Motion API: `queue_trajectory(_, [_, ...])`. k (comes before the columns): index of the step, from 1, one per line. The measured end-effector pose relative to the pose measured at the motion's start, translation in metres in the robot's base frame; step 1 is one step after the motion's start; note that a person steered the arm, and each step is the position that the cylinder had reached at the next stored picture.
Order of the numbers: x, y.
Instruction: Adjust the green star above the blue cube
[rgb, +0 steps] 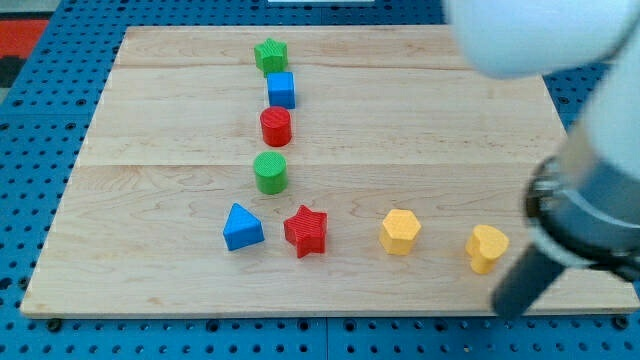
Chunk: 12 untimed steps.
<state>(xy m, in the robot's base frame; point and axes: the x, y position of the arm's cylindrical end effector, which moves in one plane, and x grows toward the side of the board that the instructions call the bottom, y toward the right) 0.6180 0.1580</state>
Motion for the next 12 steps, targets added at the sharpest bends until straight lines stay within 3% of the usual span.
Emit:
queue_trajectory(2, [-0.035, 0.0])
queue_trajectory(3, [-0.024, 0.0])
queue_trajectory(4, [-0.006, -0.06])
queue_trajectory(6, [-0.02, -0.309])
queue_trajectory(7, [-0.118, -0.346])
queue_trajectory(8, [-0.225, -0.326])
queue_trajectory(9, [-0.304, -0.298])
queue_trajectory(10, [-0.341, -0.291])
queue_trajectory(12, [-0.363, -0.315])
